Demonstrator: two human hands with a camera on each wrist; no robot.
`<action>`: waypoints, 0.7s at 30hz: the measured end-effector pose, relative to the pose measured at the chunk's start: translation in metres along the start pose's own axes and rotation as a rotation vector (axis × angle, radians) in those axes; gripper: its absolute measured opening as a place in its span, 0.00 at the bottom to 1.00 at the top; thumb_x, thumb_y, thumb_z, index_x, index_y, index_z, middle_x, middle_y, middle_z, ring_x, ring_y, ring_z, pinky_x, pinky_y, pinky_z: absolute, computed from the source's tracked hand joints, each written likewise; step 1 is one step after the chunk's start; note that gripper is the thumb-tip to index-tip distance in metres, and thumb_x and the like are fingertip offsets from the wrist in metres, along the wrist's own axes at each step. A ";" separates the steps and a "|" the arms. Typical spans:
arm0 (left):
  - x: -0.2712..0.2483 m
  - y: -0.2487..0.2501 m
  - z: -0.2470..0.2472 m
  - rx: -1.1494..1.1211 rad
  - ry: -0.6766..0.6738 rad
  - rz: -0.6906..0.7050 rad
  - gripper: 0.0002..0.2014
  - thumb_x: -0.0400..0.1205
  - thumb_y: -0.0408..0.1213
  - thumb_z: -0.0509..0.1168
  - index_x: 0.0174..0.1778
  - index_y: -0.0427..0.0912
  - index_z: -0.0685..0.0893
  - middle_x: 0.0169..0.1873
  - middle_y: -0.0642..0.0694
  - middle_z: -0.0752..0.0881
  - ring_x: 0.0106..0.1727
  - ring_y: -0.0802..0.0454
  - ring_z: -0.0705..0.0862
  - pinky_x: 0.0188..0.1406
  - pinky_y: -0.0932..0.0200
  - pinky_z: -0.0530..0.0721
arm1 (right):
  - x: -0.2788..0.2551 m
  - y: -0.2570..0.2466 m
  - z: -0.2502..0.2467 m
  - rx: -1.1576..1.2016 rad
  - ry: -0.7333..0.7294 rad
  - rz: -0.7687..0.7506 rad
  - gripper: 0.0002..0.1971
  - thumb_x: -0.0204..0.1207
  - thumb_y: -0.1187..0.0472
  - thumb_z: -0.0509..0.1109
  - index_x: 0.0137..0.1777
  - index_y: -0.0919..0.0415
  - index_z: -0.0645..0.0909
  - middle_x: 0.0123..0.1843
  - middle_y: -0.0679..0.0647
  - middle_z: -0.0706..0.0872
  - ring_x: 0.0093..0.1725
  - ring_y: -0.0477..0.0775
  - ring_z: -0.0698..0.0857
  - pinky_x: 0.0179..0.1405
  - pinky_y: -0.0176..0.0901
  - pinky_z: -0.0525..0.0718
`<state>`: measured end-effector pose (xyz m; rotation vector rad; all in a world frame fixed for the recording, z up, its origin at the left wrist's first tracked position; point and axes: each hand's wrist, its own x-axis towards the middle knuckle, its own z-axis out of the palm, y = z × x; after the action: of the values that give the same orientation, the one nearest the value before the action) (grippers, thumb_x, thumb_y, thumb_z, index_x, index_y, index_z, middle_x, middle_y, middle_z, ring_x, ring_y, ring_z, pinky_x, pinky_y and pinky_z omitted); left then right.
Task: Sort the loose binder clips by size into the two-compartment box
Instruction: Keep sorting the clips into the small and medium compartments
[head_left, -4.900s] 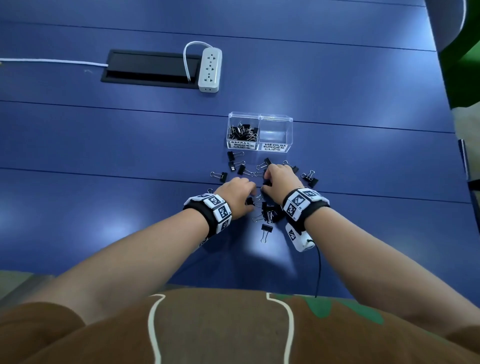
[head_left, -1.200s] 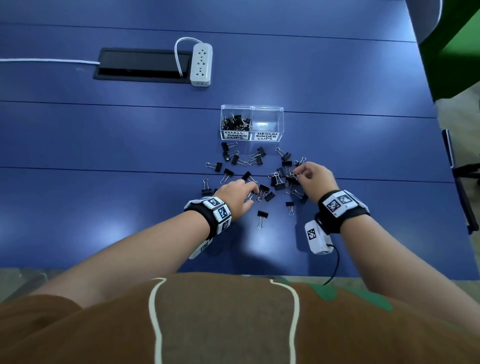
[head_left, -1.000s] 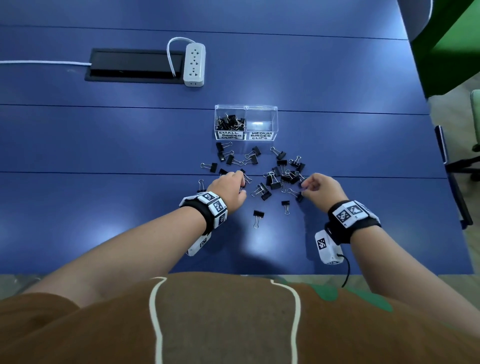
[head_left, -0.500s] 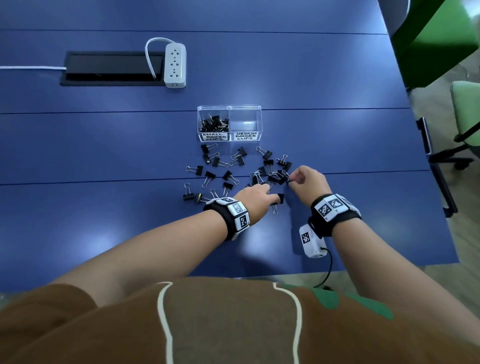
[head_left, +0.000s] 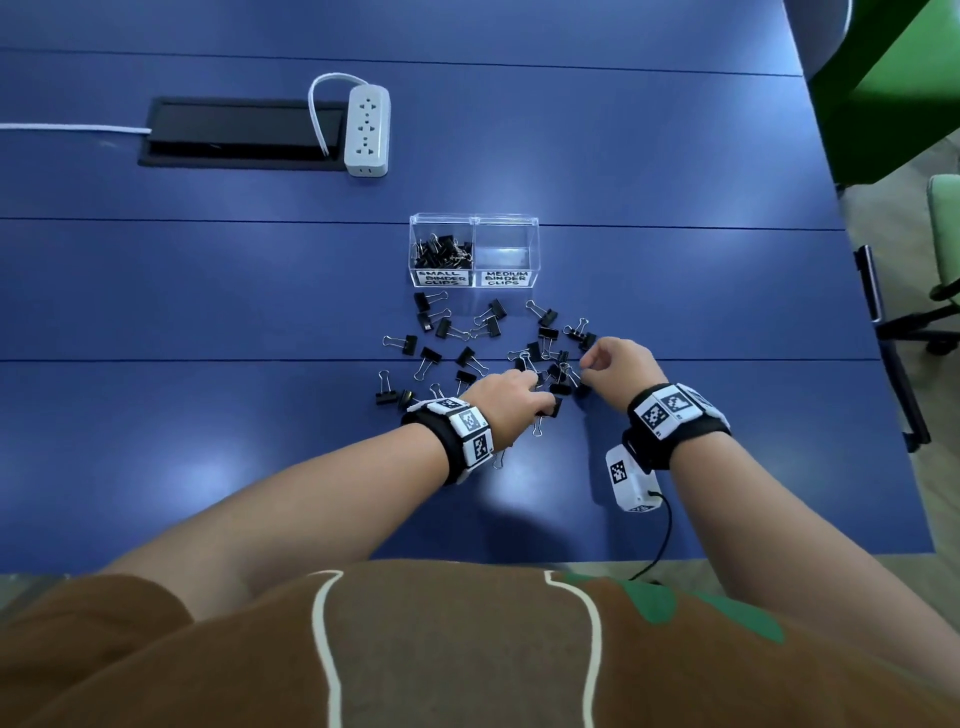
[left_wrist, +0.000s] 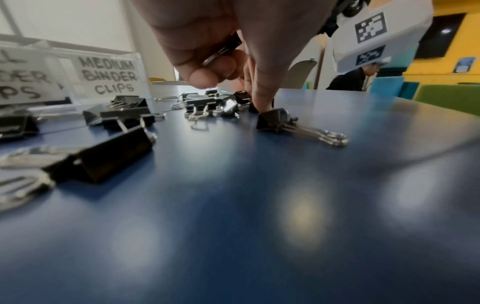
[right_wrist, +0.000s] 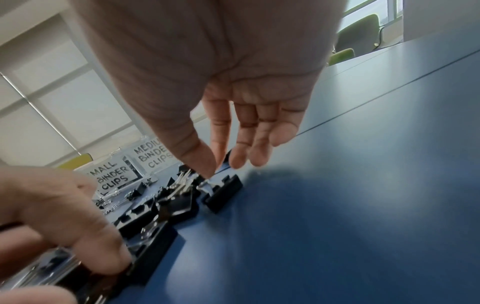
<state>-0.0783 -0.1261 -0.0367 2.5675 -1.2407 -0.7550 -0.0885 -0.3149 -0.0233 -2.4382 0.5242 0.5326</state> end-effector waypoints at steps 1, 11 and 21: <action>0.000 -0.002 -0.001 -0.041 0.005 -0.035 0.13 0.82 0.36 0.63 0.62 0.46 0.78 0.54 0.39 0.78 0.55 0.38 0.79 0.47 0.47 0.80 | 0.002 -0.002 -0.002 0.009 0.027 -0.005 0.04 0.70 0.64 0.67 0.39 0.53 0.80 0.36 0.48 0.81 0.40 0.53 0.80 0.42 0.40 0.76; -0.002 -0.014 -0.005 -0.174 0.043 -0.187 0.14 0.77 0.42 0.69 0.57 0.45 0.78 0.55 0.43 0.78 0.58 0.42 0.79 0.52 0.48 0.80 | 0.011 -0.021 0.012 -0.111 0.009 -0.066 0.11 0.73 0.61 0.69 0.55 0.56 0.82 0.51 0.53 0.81 0.52 0.59 0.82 0.52 0.47 0.81; -0.001 -0.009 -0.002 -0.081 -0.002 -0.118 0.14 0.79 0.44 0.66 0.58 0.45 0.78 0.54 0.41 0.78 0.55 0.37 0.80 0.46 0.48 0.81 | 0.013 -0.022 0.009 0.008 0.055 -0.054 0.03 0.69 0.64 0.69 0.41 0.59 0.78 0.40 0.52 0.82 0.43 0.58 0.82 0.44 0.45 0.80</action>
<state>-0.0720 -0.1198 -0.0382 2.5927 -1.0441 -0.8138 -0.0698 -0.2958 -0.0265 -2.4578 0.4802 0.4416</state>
